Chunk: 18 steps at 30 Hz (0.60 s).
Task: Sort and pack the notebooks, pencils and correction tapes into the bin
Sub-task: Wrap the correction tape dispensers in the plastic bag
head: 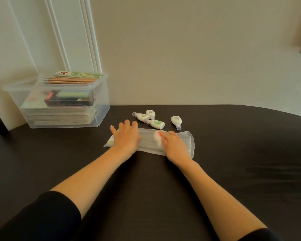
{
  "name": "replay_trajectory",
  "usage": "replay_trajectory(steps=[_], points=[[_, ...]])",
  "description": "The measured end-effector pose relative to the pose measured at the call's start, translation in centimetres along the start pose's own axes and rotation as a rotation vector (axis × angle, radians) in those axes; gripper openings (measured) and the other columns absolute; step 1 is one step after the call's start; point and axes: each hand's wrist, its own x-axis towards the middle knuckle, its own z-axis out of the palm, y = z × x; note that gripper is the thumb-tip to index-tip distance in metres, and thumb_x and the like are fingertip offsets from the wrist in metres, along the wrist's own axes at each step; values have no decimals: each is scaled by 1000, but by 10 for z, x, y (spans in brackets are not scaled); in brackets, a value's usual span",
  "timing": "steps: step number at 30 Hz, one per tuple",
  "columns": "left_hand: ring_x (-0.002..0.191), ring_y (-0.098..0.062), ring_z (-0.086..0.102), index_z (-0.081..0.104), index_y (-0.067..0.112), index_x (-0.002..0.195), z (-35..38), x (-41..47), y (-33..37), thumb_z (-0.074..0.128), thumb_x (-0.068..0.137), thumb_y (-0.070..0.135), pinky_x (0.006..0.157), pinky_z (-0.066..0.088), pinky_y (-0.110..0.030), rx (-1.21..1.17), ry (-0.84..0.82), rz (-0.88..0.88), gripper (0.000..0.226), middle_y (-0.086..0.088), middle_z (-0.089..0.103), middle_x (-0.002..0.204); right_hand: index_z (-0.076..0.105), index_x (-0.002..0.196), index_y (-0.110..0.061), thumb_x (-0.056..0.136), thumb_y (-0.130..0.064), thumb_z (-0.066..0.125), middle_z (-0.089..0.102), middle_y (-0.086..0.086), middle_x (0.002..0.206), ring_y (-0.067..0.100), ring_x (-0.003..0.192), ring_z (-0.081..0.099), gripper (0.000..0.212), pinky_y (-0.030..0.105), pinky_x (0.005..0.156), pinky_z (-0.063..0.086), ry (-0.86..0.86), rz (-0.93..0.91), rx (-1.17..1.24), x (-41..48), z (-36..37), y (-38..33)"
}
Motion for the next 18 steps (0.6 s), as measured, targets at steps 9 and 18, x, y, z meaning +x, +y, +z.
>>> replay_trajectory(steps=[9, 18], points=[[118, -29, 41, 46, 12, 126, -19, -2, 12, 41, 95, 17, 97, 33, -40, -221, 58, 12, 32, -11, 47, 126, 41, 136, -11, 96, -7, 31, 49, 6, 133, 18, 118, 44, 41, 17, 83, 29, 127, 292, 436, -5, -15, 2], [124, -28, 37, 53, 24, 125, -15, 5, 65, 49, 89, 18, 94, 35, -31, -418, -294, 99, 37, -3, 42, 136, 53, 125, -11, 96, -26, 38, 51, 8, 127, 25, 123, 34, 35, 33, 92, 34, 91, 283, 147, -11, -18, 13]])
